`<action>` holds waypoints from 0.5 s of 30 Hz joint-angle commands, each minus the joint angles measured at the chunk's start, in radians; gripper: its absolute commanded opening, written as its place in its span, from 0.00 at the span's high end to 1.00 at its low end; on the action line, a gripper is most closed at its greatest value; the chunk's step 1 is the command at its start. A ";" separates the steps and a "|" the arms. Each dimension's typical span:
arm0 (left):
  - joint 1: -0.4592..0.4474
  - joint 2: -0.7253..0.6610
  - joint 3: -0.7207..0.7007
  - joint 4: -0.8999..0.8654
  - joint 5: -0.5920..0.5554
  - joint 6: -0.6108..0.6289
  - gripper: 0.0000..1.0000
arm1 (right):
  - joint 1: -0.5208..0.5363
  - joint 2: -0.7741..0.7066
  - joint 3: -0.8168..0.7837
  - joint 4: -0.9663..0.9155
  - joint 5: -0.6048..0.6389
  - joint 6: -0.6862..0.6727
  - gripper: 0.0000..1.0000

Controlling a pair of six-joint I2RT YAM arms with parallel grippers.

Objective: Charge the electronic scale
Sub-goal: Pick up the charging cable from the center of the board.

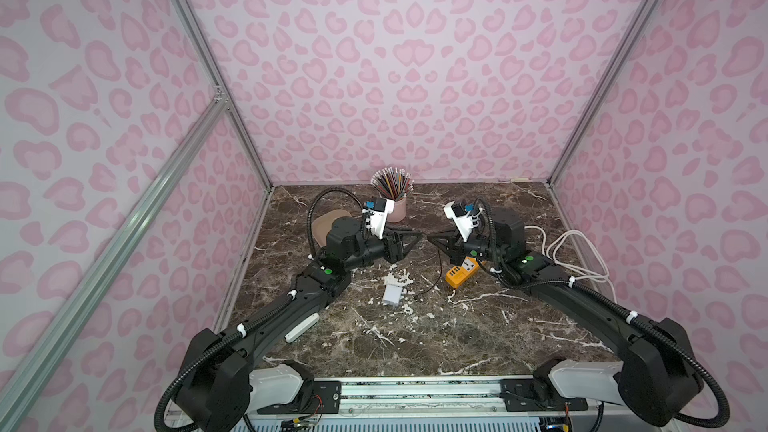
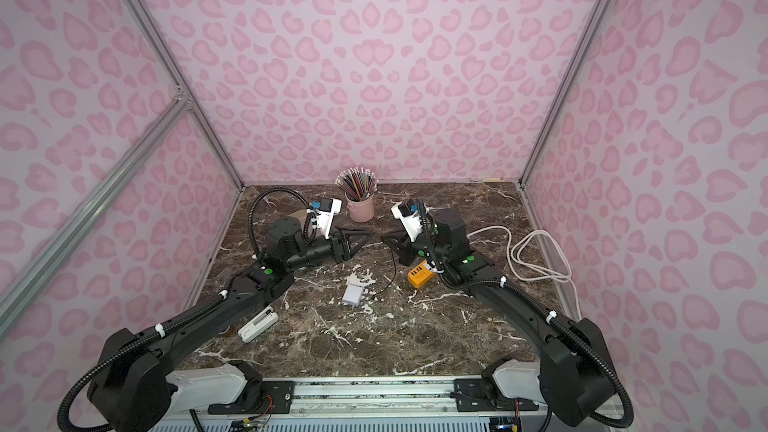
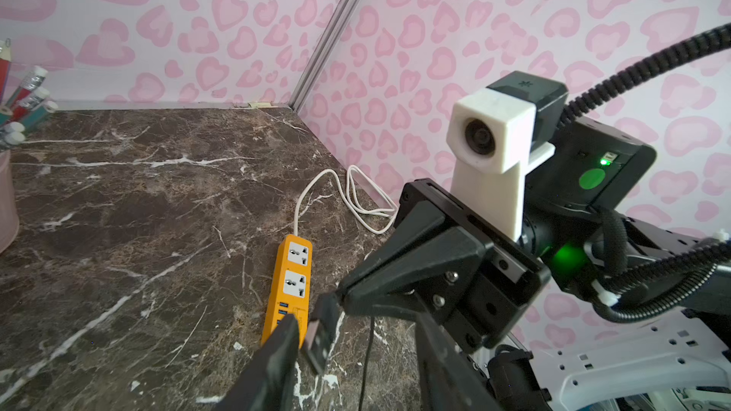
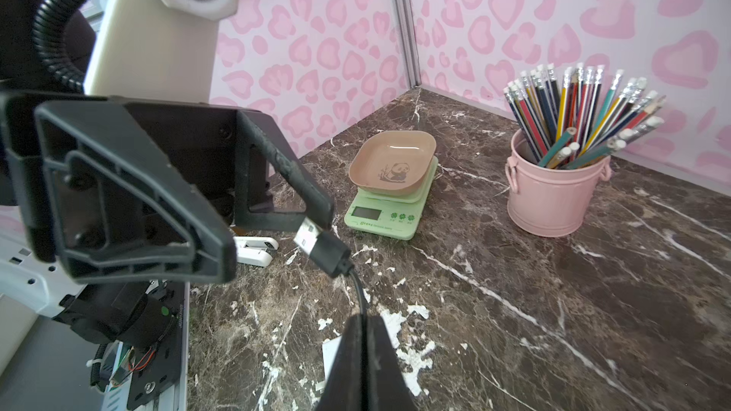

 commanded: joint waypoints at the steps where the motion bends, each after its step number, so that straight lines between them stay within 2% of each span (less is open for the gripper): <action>1: 0.000 -0.004 -0.001 0.017 0.013 -0.010 0.54 | 0.007 -0.007 -0.003 0.044 -0.014 0.003 1.00; 12: 0.001 -0.004 -0.001 0.011 -0.005 -0.003 0.84 | 0.013 -0.025 -0.010 0.050 -0.017 0.000 1.00; 15: 0.001 -0.001 -0.001 0.016 0.003 -0.003 0.85 | 0.014 -0.037 -0.015 0.048 -0.017 -0.004 1.00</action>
